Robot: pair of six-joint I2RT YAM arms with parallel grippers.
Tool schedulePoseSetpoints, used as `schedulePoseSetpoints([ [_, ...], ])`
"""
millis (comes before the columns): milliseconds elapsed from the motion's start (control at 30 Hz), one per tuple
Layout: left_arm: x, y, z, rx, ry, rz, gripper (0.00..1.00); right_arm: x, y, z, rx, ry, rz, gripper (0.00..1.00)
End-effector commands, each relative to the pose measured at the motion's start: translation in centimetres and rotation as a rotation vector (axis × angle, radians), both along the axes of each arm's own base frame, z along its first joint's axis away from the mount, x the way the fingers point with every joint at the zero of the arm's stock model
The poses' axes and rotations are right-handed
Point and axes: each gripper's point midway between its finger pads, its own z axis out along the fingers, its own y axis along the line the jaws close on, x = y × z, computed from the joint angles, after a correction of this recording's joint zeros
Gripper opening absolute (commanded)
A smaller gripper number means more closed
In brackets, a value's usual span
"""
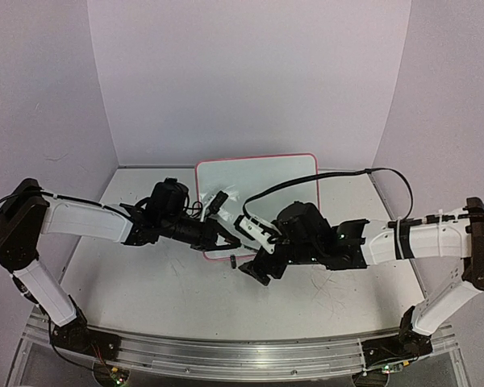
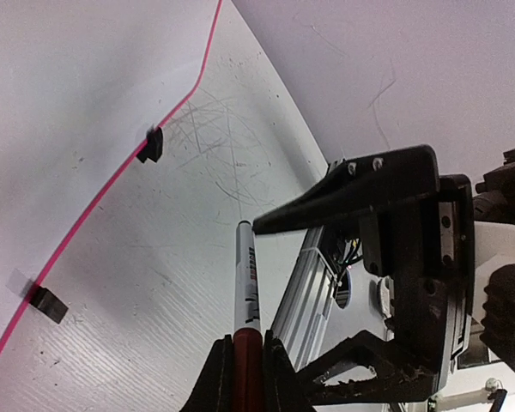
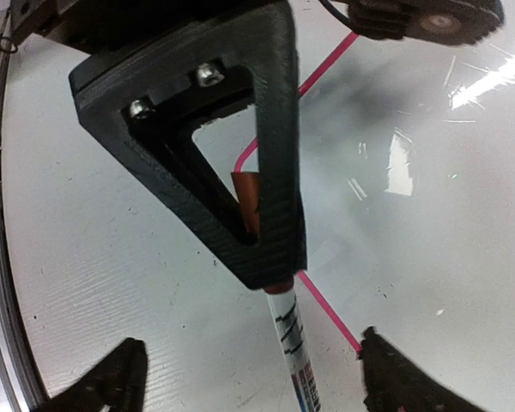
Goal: Write a sentence on the whiteboard
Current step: Pass from the left arm to the right, then open the pen cap from the whiteboard marker.
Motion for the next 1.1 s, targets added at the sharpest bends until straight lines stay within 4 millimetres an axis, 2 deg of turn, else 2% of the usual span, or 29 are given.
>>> schedulePoseSetpoints([
  [0,1.6,1.7,4.7,-0.072,-0.174,0.088,0.0,2.3,-0.5,5.0,0.239,0.037,-0.154,0.98],
  [167,2.0,3.7,8.9,-0.134,-0.317,0.161,0.0,3.6,-2.6,12.0,0.571,0.089,-0.295,0.98],
  [233,1.9,4.9,11.3,-0.178,-0.391,0.206,0.0,3.6,-3.2,14.2,0.633,0.068,-0.293,0.98],
  [267,1.6,5.5,12.9,-0.211,-0.434,0.225,0.0,3.5,-3.2,15.1,0.641,0.046,-0.273,0.98],
  [400,0.6,7.7,16.8,-0.322,-0.548,0.297,0.0,3.5,-2.4,17.2,0.559,-0.041,-0.197,0.98],
  [467,0.1,8.6,18.1,-0.365,-0.577,0.325,0.0,3.9,-2.4,18.4,0.538,-0.07,-0.209,0.98],
  [567,-0.6,9.6,19.5,-0.433,-0.596,0.344,0.0,5.1,-3.1,21.0,0.644,-0.032,-0.288,0.98],
  [633,-1.0,9.8,20.2,-0.47,-0.594,0.342,0.0,4.9,-2.4,22.4,0.708,0.048,-0.224,0.98],
  [800,-1.9,9.4,21.2,-0.529,-0.569,0.292,0.0,4.1,-0.3,24.1,0.796,0.253,-0.062,0.98],
  [933,-2.4,9.4,21.7,-0.563,-0.567,0.274,0.0,3.4,0.6,24.0,0.824,0.407,0.064,0.98],
  [1067,-2.8,9.0,21.8,-0.582,-0.546,0.234,0.0,1.3,1.7,23.7,0.81,0.482,0.223,0.97],
])
